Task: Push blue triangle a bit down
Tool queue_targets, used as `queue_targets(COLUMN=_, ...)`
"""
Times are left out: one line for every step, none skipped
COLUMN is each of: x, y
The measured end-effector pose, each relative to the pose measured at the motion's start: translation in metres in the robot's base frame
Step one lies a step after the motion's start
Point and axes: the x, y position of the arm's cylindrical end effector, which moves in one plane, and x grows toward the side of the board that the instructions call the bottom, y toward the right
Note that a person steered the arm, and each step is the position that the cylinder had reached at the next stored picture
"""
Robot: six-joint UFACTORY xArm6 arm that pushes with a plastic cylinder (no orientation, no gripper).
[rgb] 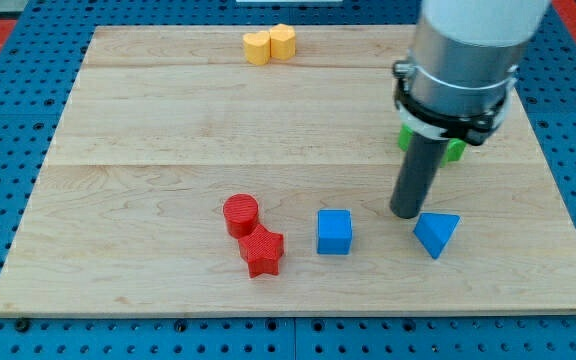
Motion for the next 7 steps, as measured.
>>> queue_targets(x=0.019, y=0.002)
queue_targets(x=0.020, y=0.021)
queue_targets(x=0.020, y=0.042)
queue_targets(x=-0.003, y=0.050)
queue_targets(x=-0.004, y=0.073)
queue_targets(x=0.019, y=0.085)
queue_targets(x=0.005, y=0.076)
